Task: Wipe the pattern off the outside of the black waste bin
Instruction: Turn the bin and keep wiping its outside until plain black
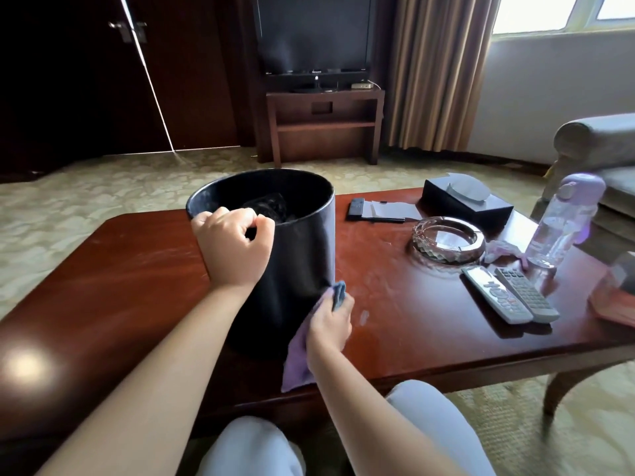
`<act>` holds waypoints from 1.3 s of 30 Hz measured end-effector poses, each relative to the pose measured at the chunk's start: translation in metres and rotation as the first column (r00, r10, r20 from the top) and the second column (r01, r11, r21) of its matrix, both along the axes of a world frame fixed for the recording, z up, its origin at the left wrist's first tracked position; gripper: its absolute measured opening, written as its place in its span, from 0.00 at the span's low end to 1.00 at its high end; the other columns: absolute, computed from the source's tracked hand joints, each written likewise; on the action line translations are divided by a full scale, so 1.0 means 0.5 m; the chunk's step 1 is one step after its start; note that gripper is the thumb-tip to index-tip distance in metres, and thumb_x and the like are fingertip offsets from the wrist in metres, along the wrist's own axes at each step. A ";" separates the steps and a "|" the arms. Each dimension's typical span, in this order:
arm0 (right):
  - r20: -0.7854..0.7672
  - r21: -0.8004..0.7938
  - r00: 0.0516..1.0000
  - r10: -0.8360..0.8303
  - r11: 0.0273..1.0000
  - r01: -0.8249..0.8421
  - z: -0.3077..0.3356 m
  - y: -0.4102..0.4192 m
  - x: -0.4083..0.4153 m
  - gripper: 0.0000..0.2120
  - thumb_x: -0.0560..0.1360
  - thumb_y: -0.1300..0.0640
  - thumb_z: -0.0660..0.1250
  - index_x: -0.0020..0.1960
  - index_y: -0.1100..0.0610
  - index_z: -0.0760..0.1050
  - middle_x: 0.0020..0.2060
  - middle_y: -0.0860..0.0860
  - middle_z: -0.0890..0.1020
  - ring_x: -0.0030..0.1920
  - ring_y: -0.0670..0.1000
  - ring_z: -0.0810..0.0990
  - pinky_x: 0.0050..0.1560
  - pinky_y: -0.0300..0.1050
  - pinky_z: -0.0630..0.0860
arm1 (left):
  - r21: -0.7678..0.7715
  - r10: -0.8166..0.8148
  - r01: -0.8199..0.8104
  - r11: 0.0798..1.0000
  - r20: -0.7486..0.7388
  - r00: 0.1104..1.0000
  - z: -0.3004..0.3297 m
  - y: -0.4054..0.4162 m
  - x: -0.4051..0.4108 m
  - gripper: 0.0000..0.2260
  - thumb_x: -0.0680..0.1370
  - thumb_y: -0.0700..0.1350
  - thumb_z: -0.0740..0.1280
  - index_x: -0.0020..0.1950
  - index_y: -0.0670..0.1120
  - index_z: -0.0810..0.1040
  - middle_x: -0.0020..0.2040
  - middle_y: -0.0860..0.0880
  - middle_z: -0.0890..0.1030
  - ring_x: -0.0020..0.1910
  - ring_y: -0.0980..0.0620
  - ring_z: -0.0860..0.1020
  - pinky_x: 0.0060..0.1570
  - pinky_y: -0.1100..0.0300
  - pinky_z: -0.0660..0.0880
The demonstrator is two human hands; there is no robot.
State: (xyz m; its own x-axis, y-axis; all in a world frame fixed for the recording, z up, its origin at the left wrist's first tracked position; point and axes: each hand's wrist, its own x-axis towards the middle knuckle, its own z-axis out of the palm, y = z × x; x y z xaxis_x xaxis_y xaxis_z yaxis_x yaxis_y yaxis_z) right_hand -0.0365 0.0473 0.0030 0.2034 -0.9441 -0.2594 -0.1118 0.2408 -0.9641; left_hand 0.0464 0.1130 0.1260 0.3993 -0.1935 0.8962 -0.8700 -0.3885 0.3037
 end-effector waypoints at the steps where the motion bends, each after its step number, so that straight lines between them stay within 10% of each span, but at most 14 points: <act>1: -0.049 0.044 0.998 0.032 0.999 -0.030 -0.014 0.003 -0.006 0.13 0.79 0.45 0.55 0.59 0.50 0.69 0.56 0.55 0.78 0.58 0.59 0.74 0.58 0.50 0.69 | -0.002 -0.003 0.003 1.000 0.007 1.000 0.000 -0.001 -0.001 0.15 0.70 0.46 0.58 0.24 0.47 0.62 0.22 0.53 0.60 0.25 0.49 0.62 0.39 0.58 0.56; 7: 0.190 -0.264 0.979 0.070 0.964 -0.018 0.129 0.019 -0.018 0.08 0.80 0.54 0.56 0.57 0.53 0.70 0.52 0.51 0.74 0.53 0.53 0.74 0.49 0.42 0.66 | -0.001 0.007 -0.007 1.000 0.008 1.000 0.001 -0.001 -0.001 0.15 0.70 0.46 0.58 0.24 0.46 0.62 0.21 0.51 0.61 0.25 0.48 0.63 0.39 0.58 0.55; 13: 0.214 -0.755 0.963 0.164 0.653 0.056 0.240 0.051 0.013 0.11 0.78 0.54 0.59 0.57 0.57 0.74 0.48 0.49 0.73 0.49 0.47 0.72 0.49 0.37 0.68 | 0.059 -0.030 0.029 0.998 0.013 0.999 -0.001 0.012 0.006 0.17 0.73 0.45 0.58 0.25 0.42 0.65 0.22 0.47 0.67 0.27 0.46 0.67 0.38 0.58 0.53; 18: 0.179 -0.154 0.979 -0.094 0.981 0.122 0.072 0.029 0.020 0.14 0.80 0.51 0.57 0.59 0.59 0.69 0.55 0.55 0.75 0.57 0.56 0.73 0.56 0.44 0.67 | 0.033 -0.068 0.068 0.997 -0.001 0.998 0.003 0.012 -0.002 0.17 0.75 0.47 0.57 0.27 0.49 0.59 0.23 0.53 0.62 0.27 0.47 0.67 0.39 0.55 0.56; 22: -0.054 0.226 0.997 -0.057 0.972 0.068 -0.030 0.031 0.005 0.13 0.80 0.53 0.54 0.58 0.60 0.68 0.57 0.61 0.77 0.57 0.61 0.76 0.55 0.48 0.69 | 0.040 -0.074 0.074 0.996 -0.004 0.997 0.002 0.011 -0.002 0.17 0.75 0.47 0.57 0.27 0.48 0.60 0.23 0.53 0.62 0.27 0.47 0.67 0.39 0.55 0.57; 30: 0.248 -0.592 0.961 0.122 0.804 0.051 0.266 -0.009 0.004 0.08 0.80 0.55 0.58 0.52 0.58 0.72 0.48 0.52 0.75 0.38 0.41 0.70 0.40 0.25 0.64 | 0.024 -0.063 0.064 0.998 -0.004 0.998 -0.005 0.011 0.004 0.19 0.75 0.47 0.57 0.25 0.43 0.63 0.22 0.49 0.64 0.27 0.48 0.66 0.39 0.57 0.56; 39: 0.137 -0.142 0.990 -0.042 0.988 0.062 0.174 -0.067 0.023 0.10 0.79 0.49 0.55 0.52 0.55 0.69 0.45 0.53 0.78 0.48 0.57 0.77 0.45 0.44 0.66 | 0.015 -0.035 0.035 0.999 0.010 0.999 -0.006 0.006 0.004 0.18 0.74 0.46 0.58 0.25 0.43 0.63 0.21 0.49 0.65 0.27 0.47 0.66 0.40 0.58 0.56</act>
State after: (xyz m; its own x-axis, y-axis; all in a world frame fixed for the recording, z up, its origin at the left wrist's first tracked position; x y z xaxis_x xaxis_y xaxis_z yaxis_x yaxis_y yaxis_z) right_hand -0.0252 0.0140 0.0901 0.1766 -0.9799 -0.0923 0.0285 0.0988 -0.9947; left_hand 0.0482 0.1158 0.1230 0.3831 -0.2203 0.8971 -0.8862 -0.3617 0.2896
